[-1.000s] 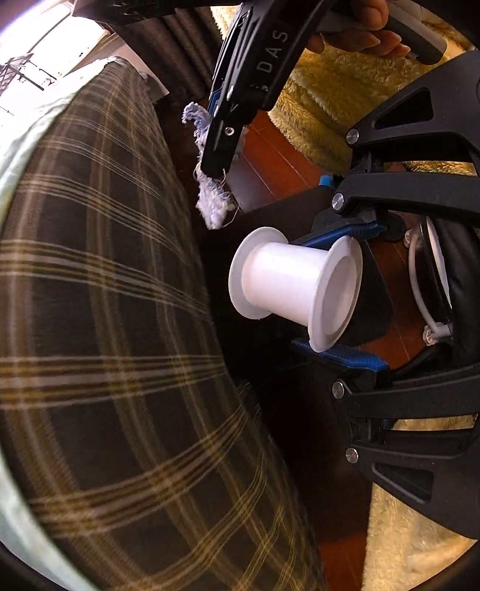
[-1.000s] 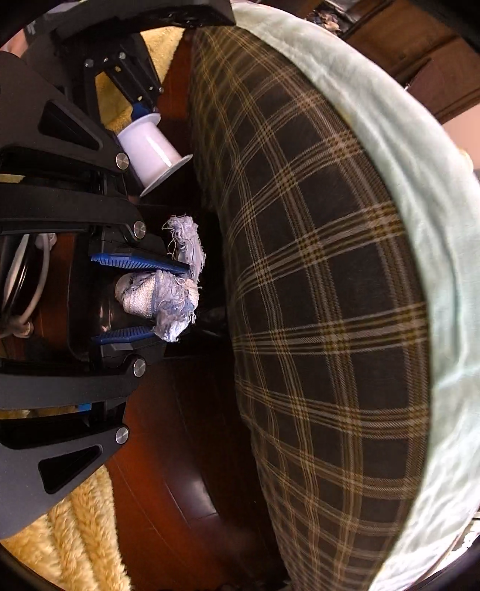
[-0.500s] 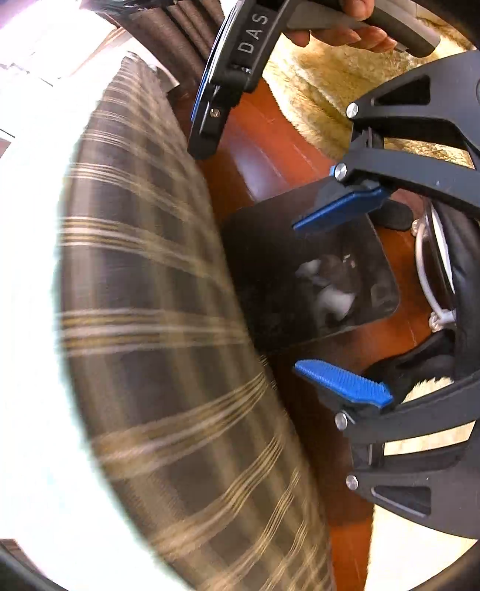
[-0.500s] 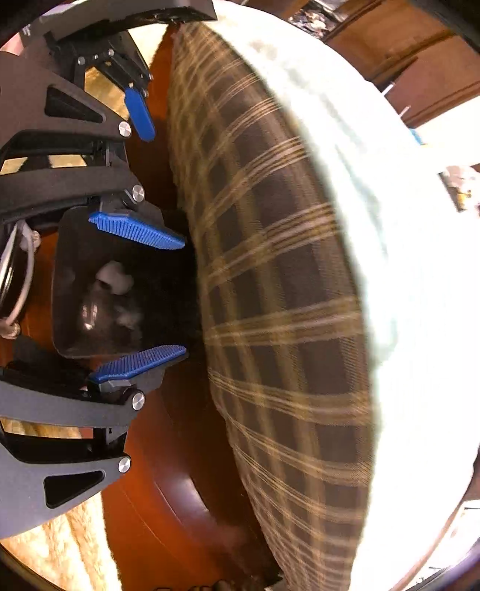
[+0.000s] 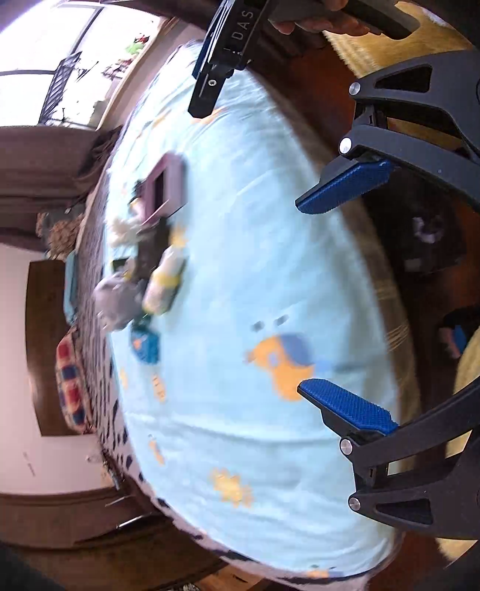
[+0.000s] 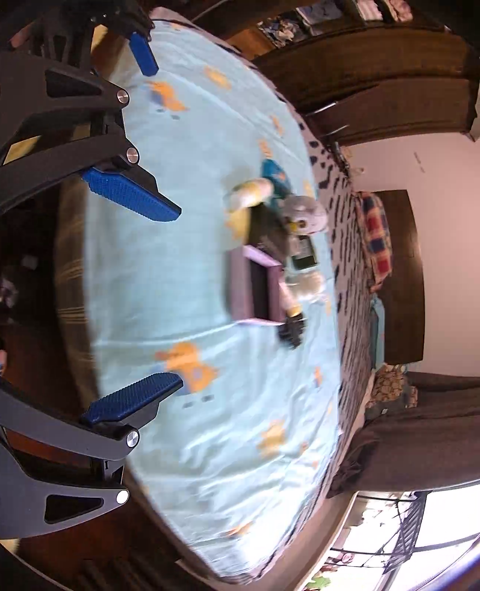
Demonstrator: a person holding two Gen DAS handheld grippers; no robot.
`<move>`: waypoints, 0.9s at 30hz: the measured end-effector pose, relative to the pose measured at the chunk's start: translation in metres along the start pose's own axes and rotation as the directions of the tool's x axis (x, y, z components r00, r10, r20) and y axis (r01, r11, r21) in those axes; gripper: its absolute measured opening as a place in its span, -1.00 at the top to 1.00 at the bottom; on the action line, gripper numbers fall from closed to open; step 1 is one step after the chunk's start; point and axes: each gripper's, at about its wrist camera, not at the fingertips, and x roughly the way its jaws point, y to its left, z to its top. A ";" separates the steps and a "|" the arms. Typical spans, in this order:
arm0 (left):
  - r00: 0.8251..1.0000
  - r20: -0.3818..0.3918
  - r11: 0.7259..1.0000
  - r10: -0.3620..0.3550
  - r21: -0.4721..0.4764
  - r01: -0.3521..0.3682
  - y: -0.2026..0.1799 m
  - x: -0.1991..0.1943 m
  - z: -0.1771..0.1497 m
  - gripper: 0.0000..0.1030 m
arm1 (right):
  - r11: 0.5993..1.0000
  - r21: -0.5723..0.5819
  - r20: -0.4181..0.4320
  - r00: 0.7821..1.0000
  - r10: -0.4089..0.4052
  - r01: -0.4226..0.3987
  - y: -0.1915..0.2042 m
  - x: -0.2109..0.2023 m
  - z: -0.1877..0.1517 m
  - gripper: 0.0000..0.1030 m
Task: Collect trash
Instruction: 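Grasp the yellow lotion bottle with the left tool while the right tool grasps the pink box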
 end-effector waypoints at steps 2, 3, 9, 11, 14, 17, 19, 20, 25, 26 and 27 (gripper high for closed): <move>1.000 0.002 1.000 0.013 -0.006 -0.013 -0.003 0.003 0.007 -0.67 | 1.000 0.026 -0.021 1.000 0.015 -0.014 0.003 0.016 0.008 -0.80; 1.000 -0.001 1.000 0.016 -0.005 -0.016 -0.002 0.005 0.010 -0.67 | 0.999 0.036 -0.026 0.999 0.018 -0.017 -0.005 0.017 -0.002 -0.80; 0.999 -0.035 1.000 0.019 -0.020 -0.020 0.007 0.029 0.033 -0.67 | 1.000 0.022 -0.058 0.998 -0.014 0.015 -0.001 0.061 0.004 -0.84; 0.999 -0.041 0.999 0.008 -0.035 -0.009 0.009 0.037 0.031 -0.67 | 1.000 0.008 -0.088 0.996 -0.019 0.019 0.004 0.077 0.009 -0.84; 0.999 -0.044 0.999 0.009 -0.051 -0.011 0.012 0.046 0.037 -0.67 | 0.999 -0.016 -0.122 0.991 -0.051 0.050 0.010 0.099 0.012 -0.85; 0.999 -0.046 0.998 0.002 -0.057 -0.005 0.011 0.053 0.042 -0.67 | 0.997 -0.027 -0.138 0.987 -0.079 0.076 0.013 0.116 0.016 -0.85; 0.999 -0.046 0.999 -0.001 -0.050 -0.001 0.007 0.057 0.046 -0.67 | 0.995 -0.033 -0.143 0.985 -0.095 0.091 0.014 0.124 0.018 -0.85; 0.999 -0.046 0.999 -0.002 -0.048 0.000 0.006 0.058 0.049 -0.67 | 0.994 -0.035 -0.141 0.985 -0.103 0.100 0.013 0.127 0.019 -0.84; 0.999 -0.046 0.999 -0.020 -0.048 0.017 -0.002 0.068 0.062 -0.68 | 0.996 -0.027 -0.135 0.987 -0.091 0.088 0.002 0.126 0.022 -0.53; 0.999 -0.045 0.999 -0.022 -0.050 0.020 -0.004 0.069 0.065 -0.68 | 0.996 -0.029 -0.134 0.987 -0.091 0.088 -0.001 0.124 0.022 -0.53; 0.999 -0.041 0.998 -0.024 -0.054 0.021 -0.006 0.071 0.069 -0.69 | 0.996 -0.027 -0.134 0.987 -0.087 0.085 -0.005 0.122 0.021 -0.52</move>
